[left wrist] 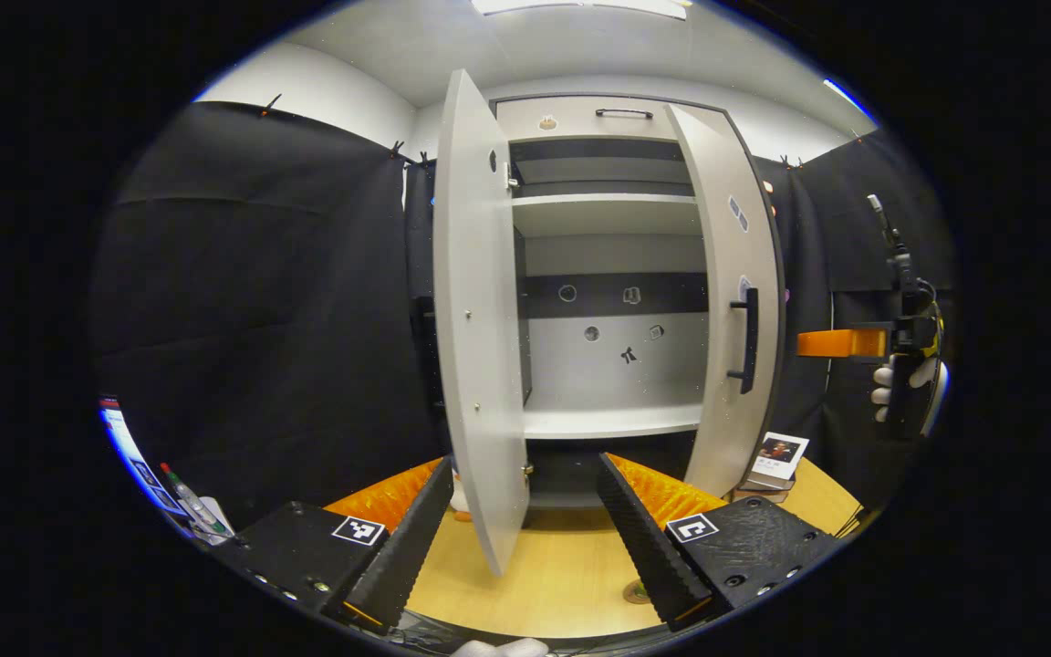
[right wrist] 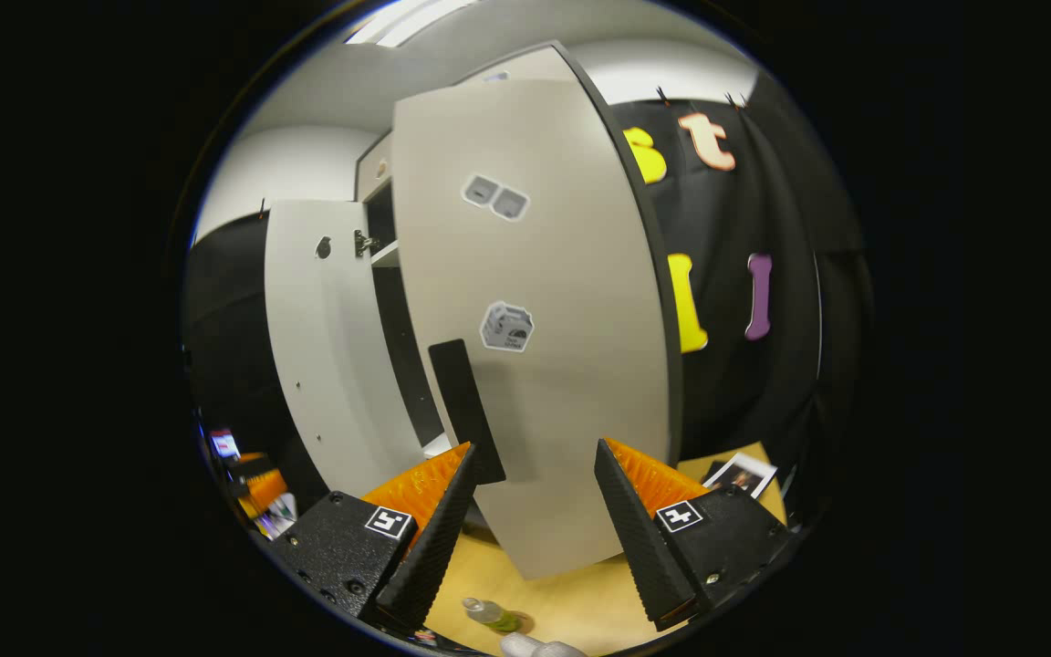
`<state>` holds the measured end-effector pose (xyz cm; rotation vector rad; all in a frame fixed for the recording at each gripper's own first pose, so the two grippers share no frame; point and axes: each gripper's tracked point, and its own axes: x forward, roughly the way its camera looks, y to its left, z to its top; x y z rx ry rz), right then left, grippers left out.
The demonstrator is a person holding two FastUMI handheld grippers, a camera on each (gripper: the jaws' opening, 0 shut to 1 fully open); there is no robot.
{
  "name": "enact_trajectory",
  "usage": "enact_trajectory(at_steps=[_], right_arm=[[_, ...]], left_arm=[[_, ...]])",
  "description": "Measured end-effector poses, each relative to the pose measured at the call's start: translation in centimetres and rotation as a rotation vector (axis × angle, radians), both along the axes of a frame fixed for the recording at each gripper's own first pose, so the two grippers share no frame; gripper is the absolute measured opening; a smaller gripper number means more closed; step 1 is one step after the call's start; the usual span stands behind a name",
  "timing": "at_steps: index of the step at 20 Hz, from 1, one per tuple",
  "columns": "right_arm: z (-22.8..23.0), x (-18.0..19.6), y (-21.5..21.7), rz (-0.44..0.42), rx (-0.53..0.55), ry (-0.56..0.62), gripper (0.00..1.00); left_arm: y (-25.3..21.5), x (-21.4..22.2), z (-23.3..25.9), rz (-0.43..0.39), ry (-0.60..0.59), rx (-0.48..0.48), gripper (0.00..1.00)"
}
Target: Grasp the bottle in the cabinet with the left hand and place it on the coaster, then close the right door with the right hand and the left door with the left hand.
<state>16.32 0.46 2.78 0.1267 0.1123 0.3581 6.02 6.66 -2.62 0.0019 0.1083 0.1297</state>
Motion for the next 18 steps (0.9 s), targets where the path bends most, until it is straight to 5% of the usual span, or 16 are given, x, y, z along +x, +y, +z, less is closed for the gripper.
enact_trajectory(at_steps=[10, 18], right_arm=[[-0.3, -8.6, 1.2, -0.080, -0.090, -0.046, 0.80], [-1.4, -14.4, 2.7, -0.144, -0.166, -0.020, 0.80]], left_arm=[[13.9, 5.5, 2.6, 0.100, -0.062, 0.074, 0.96], [16.8, 12.1, 3.5, 0.045, -0.110, 0.023, 0.96]])
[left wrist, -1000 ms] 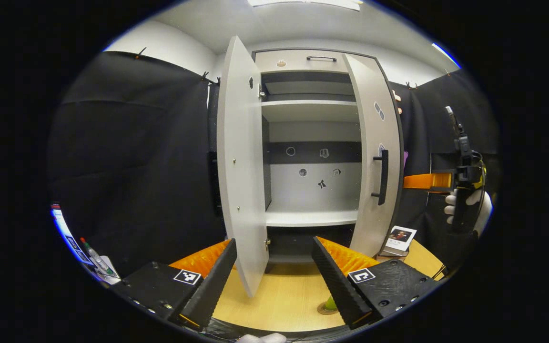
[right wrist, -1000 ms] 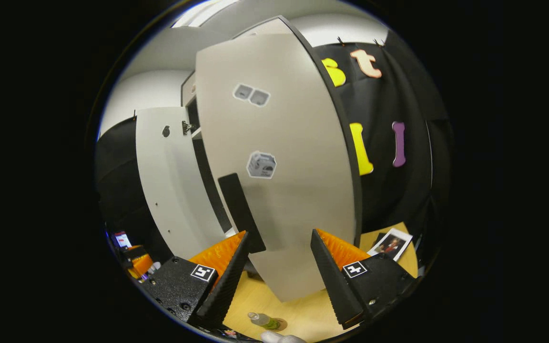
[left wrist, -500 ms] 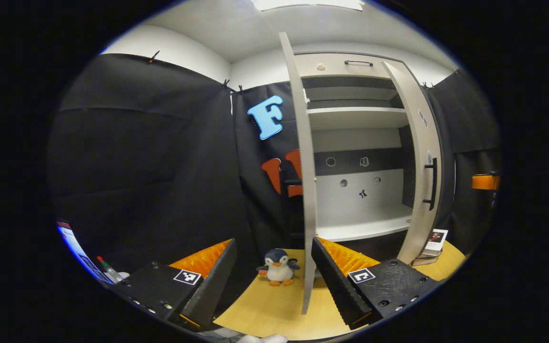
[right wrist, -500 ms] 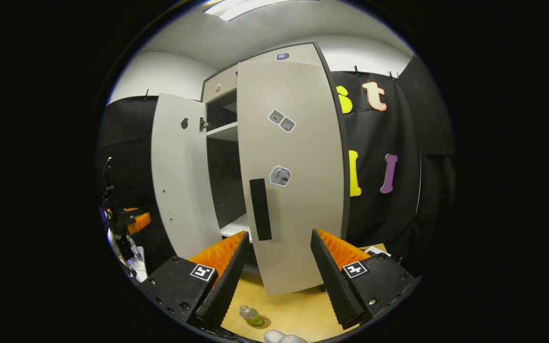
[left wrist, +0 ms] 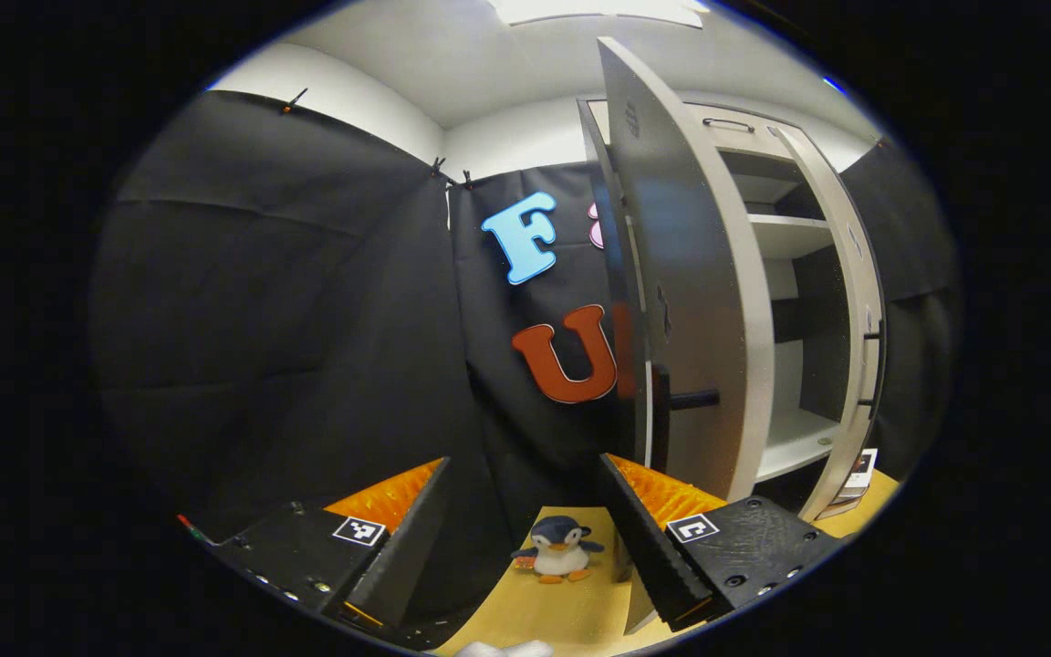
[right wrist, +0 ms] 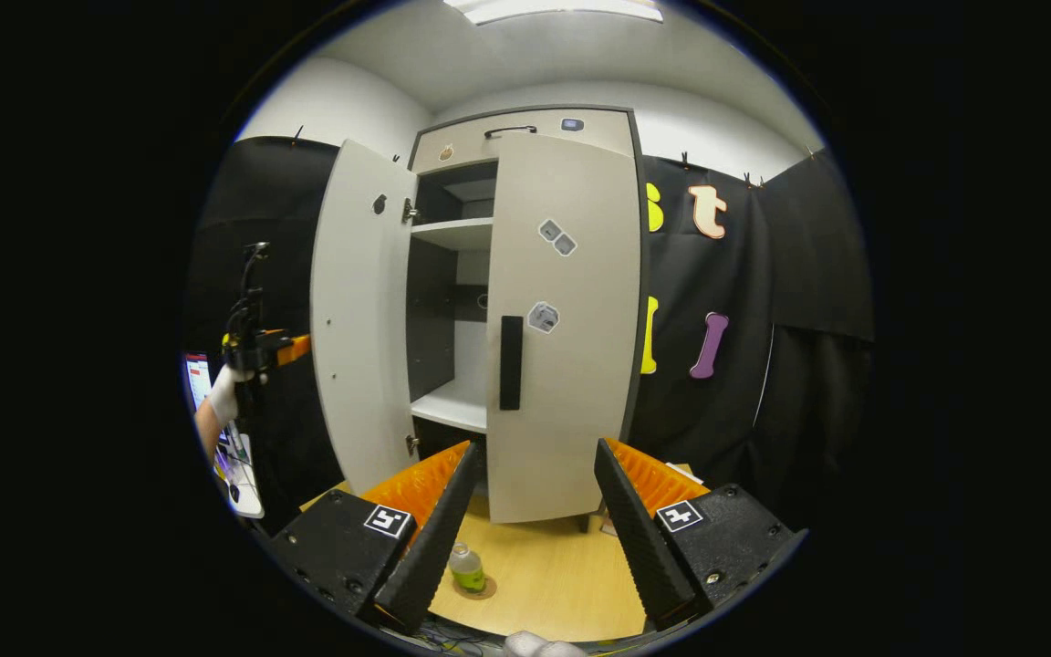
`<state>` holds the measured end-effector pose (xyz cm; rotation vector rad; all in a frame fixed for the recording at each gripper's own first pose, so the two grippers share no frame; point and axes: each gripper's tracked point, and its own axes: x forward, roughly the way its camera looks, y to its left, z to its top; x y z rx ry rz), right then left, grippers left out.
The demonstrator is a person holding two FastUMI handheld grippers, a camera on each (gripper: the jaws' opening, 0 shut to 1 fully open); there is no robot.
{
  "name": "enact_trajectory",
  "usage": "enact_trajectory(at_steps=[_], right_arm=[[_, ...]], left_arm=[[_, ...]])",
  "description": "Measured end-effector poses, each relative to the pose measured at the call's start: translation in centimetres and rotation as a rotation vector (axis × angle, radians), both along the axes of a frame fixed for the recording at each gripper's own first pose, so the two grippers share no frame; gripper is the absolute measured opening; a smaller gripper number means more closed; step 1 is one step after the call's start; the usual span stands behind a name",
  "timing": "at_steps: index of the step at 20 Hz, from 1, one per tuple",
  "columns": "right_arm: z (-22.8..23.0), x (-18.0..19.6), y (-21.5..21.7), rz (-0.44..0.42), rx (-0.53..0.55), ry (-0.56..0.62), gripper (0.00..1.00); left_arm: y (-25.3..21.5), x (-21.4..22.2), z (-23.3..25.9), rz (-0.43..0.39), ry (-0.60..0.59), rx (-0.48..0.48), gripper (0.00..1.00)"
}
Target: Grasp the bottle in the cabinet with the left hand and place it on the coaster, then close the right door with the right hand and the left door with the left hand.
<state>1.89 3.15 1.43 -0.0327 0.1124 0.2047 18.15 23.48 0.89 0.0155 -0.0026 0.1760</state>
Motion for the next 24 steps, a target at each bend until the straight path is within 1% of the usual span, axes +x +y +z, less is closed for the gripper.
enact_trajectory(at_steps=[1, 2, 3, 4, 5, 6, 8, 11, 12, 13, 14, 16, 19, 22, 23, 24], right_arm=[[0.0, -0.3, 0.2, 0.000, 0.010, 0.005, 0.80], [0.3, -0.6, 0.5, -0.003, 0.010, 0.002, 0.80], [0.6, -0.9, 0.6, -0.007, 0.002, -0.009, 0.80], [1.0, -1.0, 0.6, -0.010, -0.012, -0.023, 0.80], [1.2, -1.2, 0.6, -0.014, -0.025, -0.035, 0.80], [1.3, -1.3, 0.6, -0.012, -0.036, -0.038, 0.80], [1.0, -1.4, 0.9, 0.004, -0.051, -0.023, 0.80], [1.6, -1.8, 1.6, 0.029, -0.063, -0.023, 0.81], [1.7, -1.7, 1.5, 0.031, -0.066, -0.027, 0.80], [1.7, -1.7, 1.5, 0.030, -0.066, -0.027, 0.80], [1.7, -1.7, 1.5, 0.035, -0.062, -0.027, 0.80], [1.3, -1.8, 1.7, 0.047, -0.056, -0.016, 0.80], [0.8, -1.6, 1.2, 0.051, -0.064, -0.001, 0.80], [1.0, -1.2, 0.8, 0.052, -0.071, 0.002, 0.80], [1.1, -1.1, 0.8, 0.052, -0.071, -0.001, 0.80], [1.1, -1.1, 0.8, 0.052, -0.071, 0.000, 0.80]], left_arm=[[-0.3, 0.7, 0.2, -0.014, 0.000, -0.008, 0.96], [-0.4, 0.9, 0.0, -0.008, 0.006, -0.006, 0.96], [-0.3, 1.0, 0.1, -0.001, 0.004, 0.006, 0.93], [-0.2, 1.1, 0.4, 0.002, -0.003, 0.024, 0.93], [-0.1, 1.1, 0.6, 0.010, -0.007, 0.036, 0.87], [-0.1, 1.0, 0.6, 0.016, -0.007, 0.042, 0.91], [-0.5, 0.9, 0.7, 0.011, -0.012, 0.046, 0.91], [-1.1, 1.0, 0.5, 0.010, 0.000, 0.024, 0.91], [-1.2, 0.7, 0.5, 0.017, 0.003, 0.031, 0.94], [-1.3, 0.8, 0.5, 0.025, 0.003, 0.048, 0.82], [-1.4, 0.6, 0.7, 0.036, 0.002, 0.064, 0.86], [-1.7, 0.6, 0.9, 0.038, 0.003, 0.072, 0.86], [-3.6, 0.5, 0.9, 0.001, 0.003, 0.044, 0.86], [-6.1, 0.6, 1.1, -0.048, 0.002, 0.065, 0.86], [-7.1, 0.6, 1.1, -0.065, 0.000, 0.071, 0.82], [-7.9, 0.6, 1.2, -0.081, -0.004, 0.069, 0.86]])
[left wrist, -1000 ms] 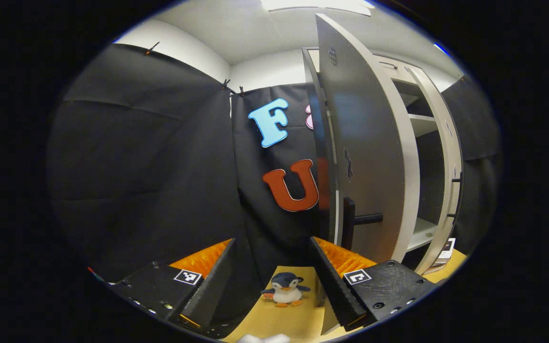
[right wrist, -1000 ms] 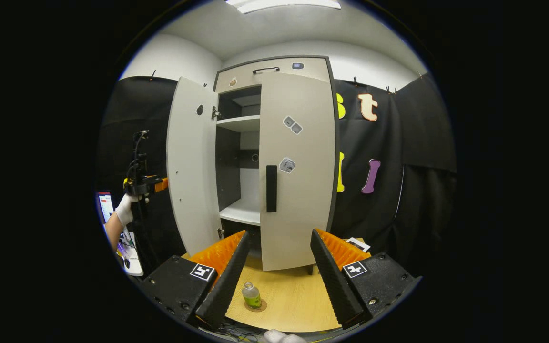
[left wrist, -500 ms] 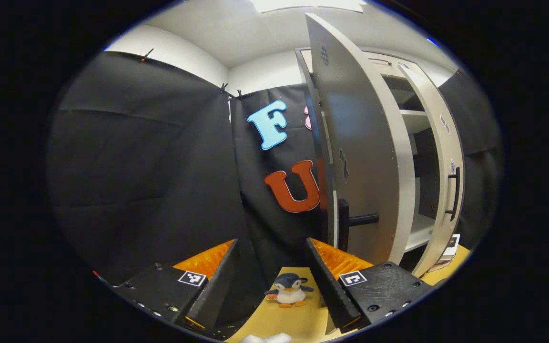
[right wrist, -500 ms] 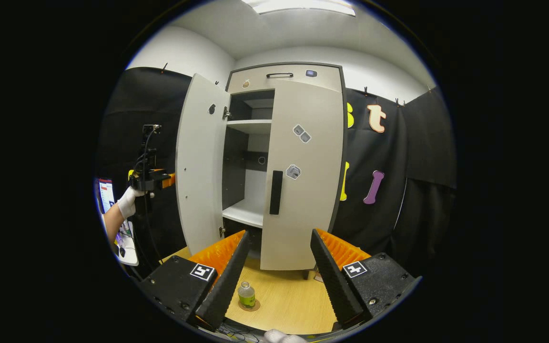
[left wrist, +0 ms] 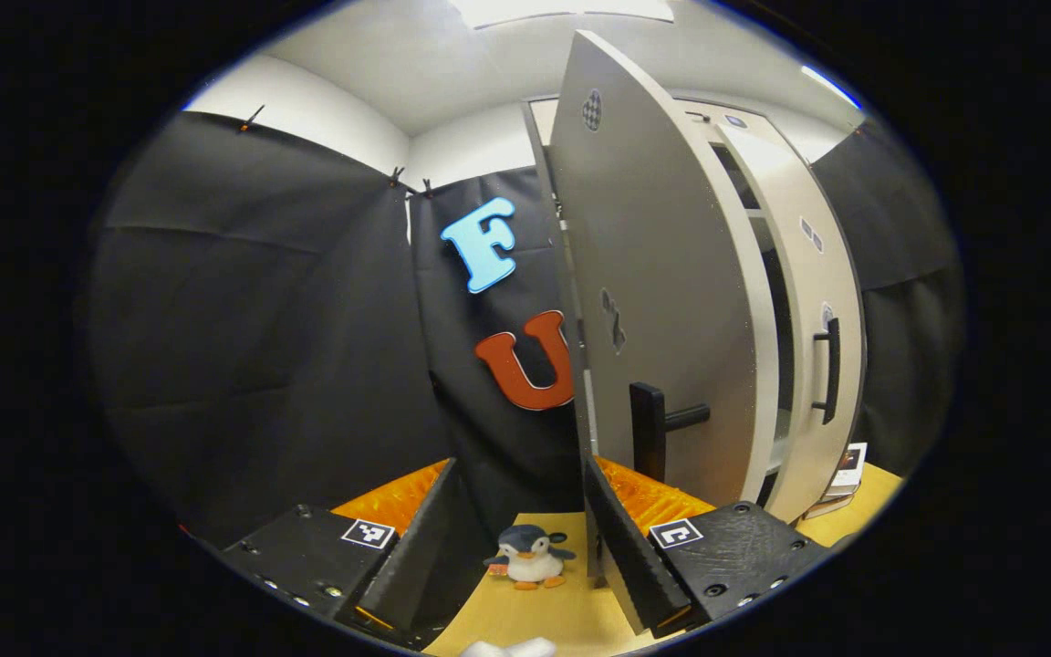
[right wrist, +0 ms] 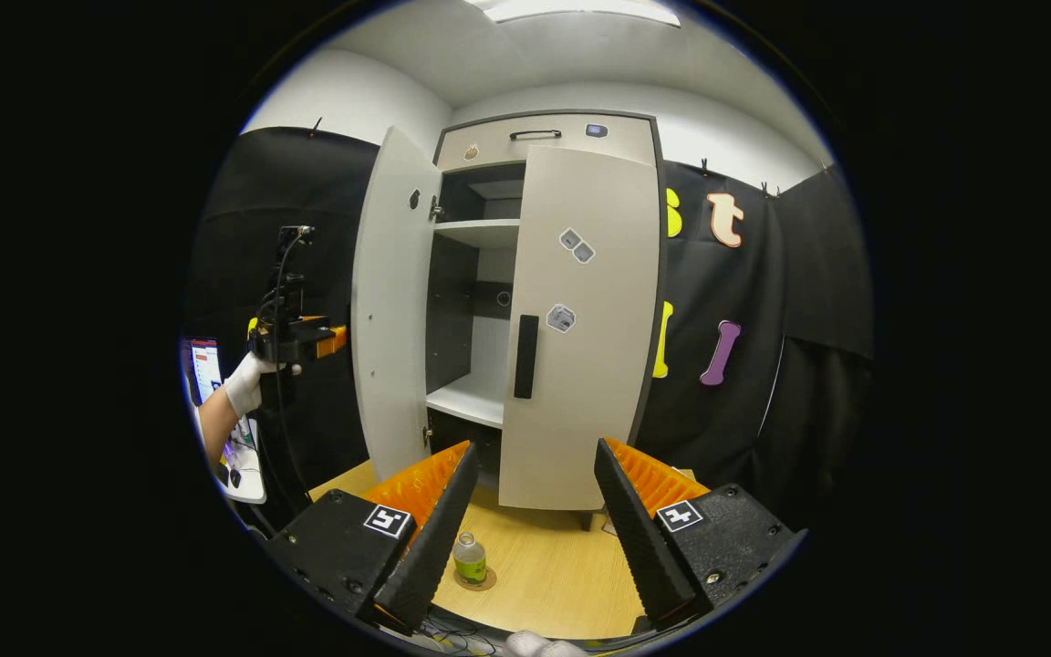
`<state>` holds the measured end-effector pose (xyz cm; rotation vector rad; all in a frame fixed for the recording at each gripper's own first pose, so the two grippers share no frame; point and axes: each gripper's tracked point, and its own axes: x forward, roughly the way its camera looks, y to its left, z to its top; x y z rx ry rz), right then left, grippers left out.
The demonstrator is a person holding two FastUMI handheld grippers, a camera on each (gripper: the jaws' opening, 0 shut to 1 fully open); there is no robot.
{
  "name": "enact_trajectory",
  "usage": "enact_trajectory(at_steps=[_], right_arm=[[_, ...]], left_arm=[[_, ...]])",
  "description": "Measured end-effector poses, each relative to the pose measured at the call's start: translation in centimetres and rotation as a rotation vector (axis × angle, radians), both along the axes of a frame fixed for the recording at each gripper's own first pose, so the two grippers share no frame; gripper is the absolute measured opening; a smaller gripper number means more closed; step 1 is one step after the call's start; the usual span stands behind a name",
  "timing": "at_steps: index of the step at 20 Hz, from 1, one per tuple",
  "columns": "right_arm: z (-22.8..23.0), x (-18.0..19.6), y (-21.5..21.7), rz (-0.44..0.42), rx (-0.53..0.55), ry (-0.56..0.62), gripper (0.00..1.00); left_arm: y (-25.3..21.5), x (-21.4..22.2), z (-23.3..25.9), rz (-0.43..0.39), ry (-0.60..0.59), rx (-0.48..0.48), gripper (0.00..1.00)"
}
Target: Grasp the bottle in the cabinet with the left hand and place it on the coaster, then close the right door with the right hand and the left door with the left hand.
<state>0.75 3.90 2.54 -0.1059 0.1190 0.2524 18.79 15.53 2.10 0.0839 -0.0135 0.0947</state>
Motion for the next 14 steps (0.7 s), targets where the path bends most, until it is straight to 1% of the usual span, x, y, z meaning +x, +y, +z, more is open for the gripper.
enact_trajectory(at_steps=[4, 5, 8, 9, 11, 14], right_arm=[[-0.2, -0.1, -0.2, -0.002, 0.000, 0.010, 0.80], [-0.2, -0.1, -0.2, -0.003, -0.002, 0.011, 0.81], [0.2, -0.2, -0.8, -0.026, -0.008, 0.002, 0.80], [0.3, -0.4, -1.0, -0.037, -0.009, -0.002, 0.80], [0.3, -0.3, -1.6, -0.058, -0.013, -0.006, 0.80], [0.0, -0.3, -2.4, -0.091, -0.017, 0.002, 0.80]], left_arm=[[-4.0, 1.1, 0.0, -0.098, 0.005, -0.070, 0.86], [-4.9, 1.5, 0.0, -0.116, 0.005, -0.083, 0.83], [-6.3, 2.9, -0.4, -0.124, 0.024, -0.074, 0.94], [-7.0, 3.2, -0.4, -0.137, 0.027, -0.089, 0.97], [-8.3, 3.4, -0.7, -0.166, 0.034, -0.108, 0.96], [-8.2, 3.2, -0.6, -0.171, 0.030, -0.086, 0.96]])
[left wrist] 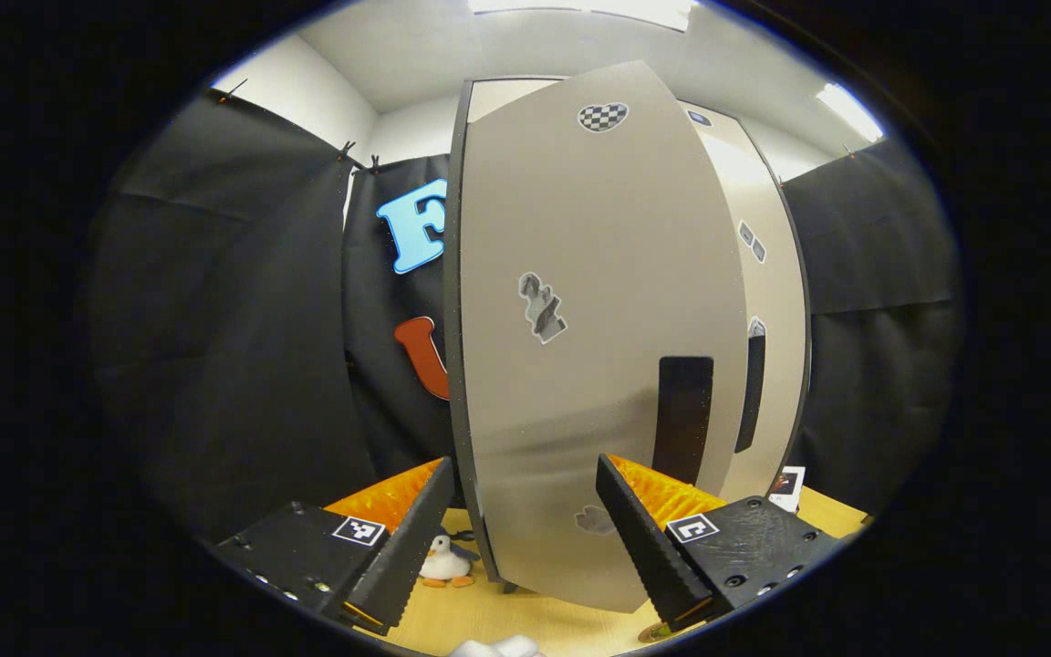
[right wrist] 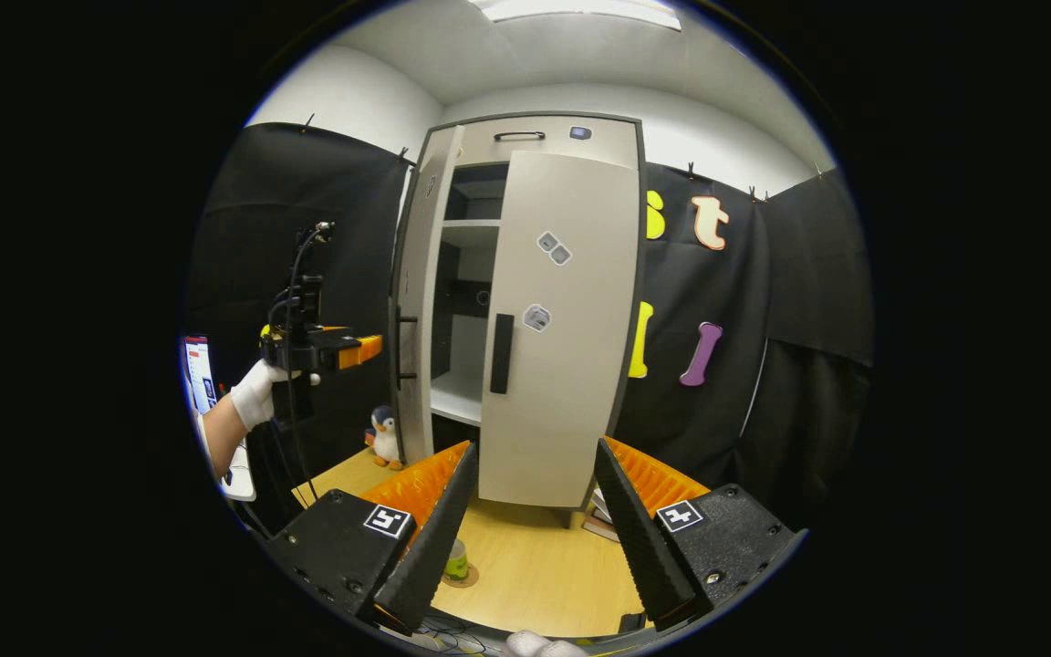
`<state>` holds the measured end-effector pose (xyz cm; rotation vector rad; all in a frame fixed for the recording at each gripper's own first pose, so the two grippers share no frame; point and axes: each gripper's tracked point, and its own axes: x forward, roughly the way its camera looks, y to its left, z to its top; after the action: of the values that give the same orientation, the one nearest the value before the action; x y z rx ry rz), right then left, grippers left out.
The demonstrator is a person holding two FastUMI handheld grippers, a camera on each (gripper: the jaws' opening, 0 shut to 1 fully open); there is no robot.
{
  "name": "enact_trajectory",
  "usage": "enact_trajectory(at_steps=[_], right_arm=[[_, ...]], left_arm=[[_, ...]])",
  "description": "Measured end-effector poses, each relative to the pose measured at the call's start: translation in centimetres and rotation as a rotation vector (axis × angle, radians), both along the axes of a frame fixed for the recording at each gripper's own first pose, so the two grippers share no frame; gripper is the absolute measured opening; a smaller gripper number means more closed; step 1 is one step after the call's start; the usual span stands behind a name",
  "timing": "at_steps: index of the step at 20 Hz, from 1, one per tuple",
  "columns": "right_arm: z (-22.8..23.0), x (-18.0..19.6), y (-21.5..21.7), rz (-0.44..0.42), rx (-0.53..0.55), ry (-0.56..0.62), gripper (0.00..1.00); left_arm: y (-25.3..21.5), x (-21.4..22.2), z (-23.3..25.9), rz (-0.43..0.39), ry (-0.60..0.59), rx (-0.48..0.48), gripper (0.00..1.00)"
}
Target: Grasp the bottle in the cabinet with the left hand and place it on the coaster, then close the right door with the right hand and the left door with the left hand.
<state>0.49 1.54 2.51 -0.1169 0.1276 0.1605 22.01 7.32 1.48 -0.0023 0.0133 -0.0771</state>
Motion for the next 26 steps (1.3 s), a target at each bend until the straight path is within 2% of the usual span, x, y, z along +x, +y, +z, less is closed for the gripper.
enact_trajectory(at_steps=[4, 17, 22, 26], right_arm=[[0.0, 0.3, 0.2, -0.017, 0.021, 0.003, 0.80], [-0.4, 1.0, 3.6, -0.022, 0.039, -0.023, 0.80], [-1.0, 1.4, 3.4, -0.077, 0.098, -0.033, 0.80], [-2.2, 1.0, 2.6, -0.125, 0.091, -0.039, 0.80]], left_arm=[[-0.5, -1.1, -0.3, -0.016, 0.002, -0.002, 0.96], [-0.3, -12.0, -2.6, -0.007, 0.016, 0.003, 0.96], [0.9, -15.4, -5.6, 0.038, 0.068, 0.024, 0.96], [2.6, -17.6, -7.4, 0.089, 0.103, 0.020, 0.96]])
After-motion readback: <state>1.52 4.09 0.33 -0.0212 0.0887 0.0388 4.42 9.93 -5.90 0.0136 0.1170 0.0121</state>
